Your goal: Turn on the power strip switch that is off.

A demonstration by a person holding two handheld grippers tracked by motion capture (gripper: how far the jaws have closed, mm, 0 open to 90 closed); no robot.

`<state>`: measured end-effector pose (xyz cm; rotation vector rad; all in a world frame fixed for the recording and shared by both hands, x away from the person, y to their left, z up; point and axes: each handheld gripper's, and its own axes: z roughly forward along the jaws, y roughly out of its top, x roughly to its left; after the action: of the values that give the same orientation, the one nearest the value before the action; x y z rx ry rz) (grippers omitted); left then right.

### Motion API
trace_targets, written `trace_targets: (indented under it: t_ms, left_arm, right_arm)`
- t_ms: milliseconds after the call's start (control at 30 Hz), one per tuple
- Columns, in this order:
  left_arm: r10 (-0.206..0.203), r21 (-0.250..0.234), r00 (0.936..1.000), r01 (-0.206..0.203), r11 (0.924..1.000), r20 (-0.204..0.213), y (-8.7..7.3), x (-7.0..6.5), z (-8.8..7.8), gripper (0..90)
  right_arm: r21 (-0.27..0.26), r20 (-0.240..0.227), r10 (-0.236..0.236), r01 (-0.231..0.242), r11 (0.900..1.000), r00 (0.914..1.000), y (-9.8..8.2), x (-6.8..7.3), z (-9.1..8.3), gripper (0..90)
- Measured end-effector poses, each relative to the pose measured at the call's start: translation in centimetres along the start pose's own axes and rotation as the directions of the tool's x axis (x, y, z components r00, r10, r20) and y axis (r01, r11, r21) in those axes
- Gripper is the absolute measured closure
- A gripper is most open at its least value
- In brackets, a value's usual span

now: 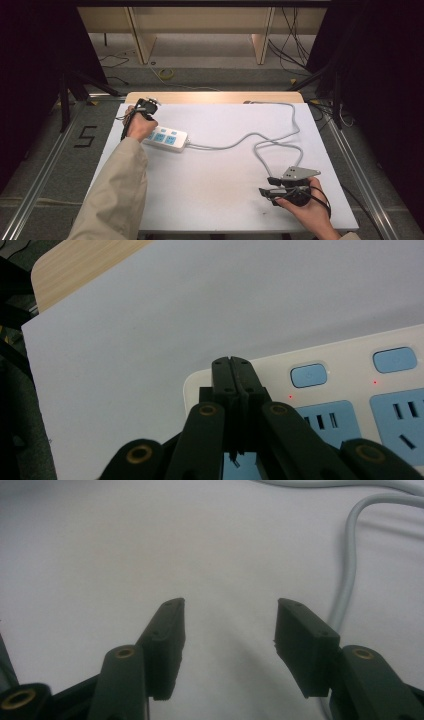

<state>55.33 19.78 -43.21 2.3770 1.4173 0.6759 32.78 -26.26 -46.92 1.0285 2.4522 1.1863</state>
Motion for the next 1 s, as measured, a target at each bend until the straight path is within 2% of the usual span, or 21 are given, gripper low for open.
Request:
trace_targets:
  t_ms: [400, 733, 1000]
  left_arm:
    - [-0.014, 0.001, 0.9998, 0.014, 0.9999, 0.014, -0.2, -0.1, 0.9, 89.9]
    - [-0.005, -0.003, 0.9998, 0.005, 1.0, 0.017, -0.2, -0.1, 1.1, 90.0]
    - [0.01, 0.013, 0.9999, -0.01, 0.9999, 0.012, 0.0, -0.2, 1.2, 90.0]
  right_arm:
    - [0.0, 0.001, -0.002, 0.002, 1.0, 1.0, 0.0, 0.0, 0.0, 46.8]
    - [0.0, 0.001, -0.001, 0.001, 1.0, 1.0, 0.0, 0.0, 0.0, 46.8]
    - [0.001, 0.001, -0.002, 0.002, 1.0, 1.0, 0.0, 0.0, 0.0, 46.8]
